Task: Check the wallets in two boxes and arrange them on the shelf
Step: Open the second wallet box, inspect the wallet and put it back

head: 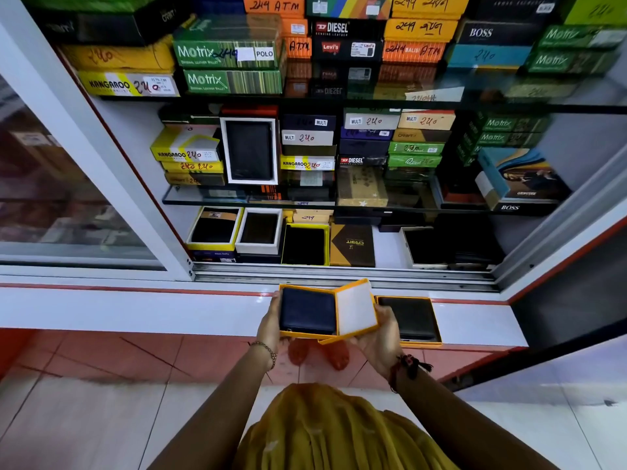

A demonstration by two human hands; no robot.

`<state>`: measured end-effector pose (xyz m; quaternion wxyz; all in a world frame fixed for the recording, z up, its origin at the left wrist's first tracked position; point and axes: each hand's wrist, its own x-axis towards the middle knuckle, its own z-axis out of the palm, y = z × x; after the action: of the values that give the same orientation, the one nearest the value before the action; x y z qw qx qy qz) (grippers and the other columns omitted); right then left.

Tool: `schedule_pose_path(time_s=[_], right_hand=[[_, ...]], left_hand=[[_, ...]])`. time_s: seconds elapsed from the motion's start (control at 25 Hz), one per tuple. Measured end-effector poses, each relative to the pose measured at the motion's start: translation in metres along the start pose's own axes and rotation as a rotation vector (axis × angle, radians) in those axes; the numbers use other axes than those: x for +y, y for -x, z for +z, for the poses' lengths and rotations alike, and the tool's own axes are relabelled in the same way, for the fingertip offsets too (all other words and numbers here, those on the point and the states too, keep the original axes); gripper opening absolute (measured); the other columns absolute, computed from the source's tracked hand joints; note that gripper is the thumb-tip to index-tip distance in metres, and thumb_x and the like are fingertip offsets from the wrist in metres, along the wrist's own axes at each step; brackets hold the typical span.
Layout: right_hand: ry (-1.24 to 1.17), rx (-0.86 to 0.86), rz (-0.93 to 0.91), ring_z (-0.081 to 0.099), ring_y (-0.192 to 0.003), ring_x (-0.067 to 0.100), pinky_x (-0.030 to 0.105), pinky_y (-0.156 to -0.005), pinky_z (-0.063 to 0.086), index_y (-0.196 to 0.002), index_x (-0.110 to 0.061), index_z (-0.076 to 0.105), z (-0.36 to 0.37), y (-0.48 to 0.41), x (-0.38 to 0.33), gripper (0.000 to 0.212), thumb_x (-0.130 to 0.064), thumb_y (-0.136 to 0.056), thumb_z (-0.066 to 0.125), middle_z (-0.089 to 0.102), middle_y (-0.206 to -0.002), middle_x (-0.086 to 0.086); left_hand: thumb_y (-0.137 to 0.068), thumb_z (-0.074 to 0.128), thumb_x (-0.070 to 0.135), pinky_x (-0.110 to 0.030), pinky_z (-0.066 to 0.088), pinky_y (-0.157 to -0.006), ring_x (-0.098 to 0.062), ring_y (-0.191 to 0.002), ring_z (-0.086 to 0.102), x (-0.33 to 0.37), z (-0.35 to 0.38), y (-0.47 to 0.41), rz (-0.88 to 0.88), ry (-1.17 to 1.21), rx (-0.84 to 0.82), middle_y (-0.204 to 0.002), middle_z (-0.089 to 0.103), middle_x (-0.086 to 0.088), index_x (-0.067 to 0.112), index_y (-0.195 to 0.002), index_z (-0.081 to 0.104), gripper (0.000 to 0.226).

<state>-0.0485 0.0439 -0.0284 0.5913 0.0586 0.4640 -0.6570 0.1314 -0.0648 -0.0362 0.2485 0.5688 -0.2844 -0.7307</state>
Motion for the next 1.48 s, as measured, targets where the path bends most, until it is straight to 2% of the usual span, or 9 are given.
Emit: schedule_pose_path(time_s=[0.2,0.36,0.48,0.6,0.76,0.84,1.08,1.32,1.48], right_hand=[[-0.023,-0.049,0.010,0.057,-0.123,0.045,0.050,-0.074,0.064,-0.133,-0.004,0.056,0.006,-0.002,0.017,0.042,-0.019,-0.100,0.034,0.062,-0.131,0.026],[0.542,0.115,-0.197,0.063,-0.110,0.031,0.031,-0.083,0.057,-0.122,0.000,0.065,0.012,-0.011,0.019,0.036,-0.010,-0.102,0.036,0.066,-0.124,0.021],[0.967,0.255,-0.354,0.061,-0.109,0.031,0.040,-0.097,0.050,-0.117,-0.005,0.068,0.006,-0.020,0.022,0.038,-0.026,-0.103,0.040,0.067,-0.117,0.016],[1.188,0.218,-0.366,0.065,-0.110,0.030,0.046,-0.098,0.053,-0.128,-0.012,0.064,0.003,-0.026,0.024,0.036,-0.028,-0.098,0.052,0.065,-0.127,0.015],[1.389,0.139,-0.392,0.062,-0.118,0.027,0.044,-0.099,0.055,-0.140,-0.016,0.053,0.009,-0.019,0.020,0.052,-0.016,-0.090,0.063,0.058,-0.138,0.010],[1.538,0.083,-0.404,0.057,-0.124,0.028,0.040,-0.105,0.051,-0.143,-0.015,0.049,0.011,-0.012,0.017,0.059,-0.016,-0.086,0.067,0.050,-0.141,0.010],[1.673,0.016,-0.399,0.049,-0.129,0.027,0.033,-0.111,0.043,-0.145,-0.010,0.045,0.012,-0.006,0.005,0.063,-0.021,-0.088,0.071,0.035,-0.147,0.011],[1.878,0.011,-0.430,0.048,-0.132,0.028,0.044,-0.102,0.051,-0.145,-0.018,0.045,0.012,-0.015,-0.006,0.075,-0.041,-0.081,0.077,0.037,-0.149,0.007],[2.339,0.010,-0.628,0.052,-0.126,0.033,0.044,-0.098,0.049,-0.145,-0.017,0.045,0.012,-0.019,-0.008,0.071,-0.058,-0.089,0.058,0.050,-0.141,0.011]], left_hand=[[-0.087,0.041,0.068,-0.047,0.058,-0.072,-0.037,-0.106,0.063,0.006,0.012,0.012,-0.130,-0.047,-0.104,-0.112,0.067,-0.014,0.025,-0.105,0.061,0.050],[-0.094,0.044,0.054,-0.044,0.061,-0.065,-0.036,-0.106,0.063,0.005,0.019,0.009,-0.075,-0.095,-0.071,-0.116,0.064,-0.013,0.021,-0.111,0.058,0.040],[-0.098,0.046,0.037,-0.047,0.061,-0.074,-0.039,-0.112,0.060,-0.001,0.018,0.000,0.014,-0.212,0.007,-0.123,0.059,-0.015,0.015,-0.122,0.055,0.034],[-0.100,0.040,0.028,-0.037,0.050,-0.087,-0.032,-0.102,0.059,-0.007,0.019,-0.008,0.140,-0.500,0.112,-0.120,0.064,-0.018,0.012,-0.125,0.061,0.036],[-0.089,0.053,0.007,-0.031,0.050,-0.072,-0.034,-0.084,0.064,-0.002,0.015,-0.015,0.278,-0.671,0.249,-0.093,0.069,-0.015,0.017,-0.102,0.074,0.027],[-0.085,0.062,0.007,-0.029,0.052,-0.077,-0.030,-0.096,0.065,0.002,0.010,-0.012,0.428,-0.793,0.277,-0.107,0.067,-0.012,0.019,-0.113,0.071,0.032],[-0.073,0.067,0.013,-0.039,0.046,-0.107,-0.027,-0.128,0.041,0.023,0.003,-0.007,0.442,-1.374,-0.059,-0.134,0.040,-0.007,0.028,-0.143,0.039,0.077],[-0.060,0.084,0.022,-0.035,0.046,-0.104,-0.026,-0.123,0.045,0.040,-0.005,-0.018,0.429,-1.475,-0.216,-0.127,0.043,-0.006,0.022,-0.149,0.031,0.103],[-0.060,0.088,0.029,-0.030,0.045,-0.102,-0.022,-0.119,0.047,0.042,-0.008,-0.021,0.484,-1.471,-0.241,-0.125,0.044,-0.005,0.021,-0.147,0.035,0.102]])
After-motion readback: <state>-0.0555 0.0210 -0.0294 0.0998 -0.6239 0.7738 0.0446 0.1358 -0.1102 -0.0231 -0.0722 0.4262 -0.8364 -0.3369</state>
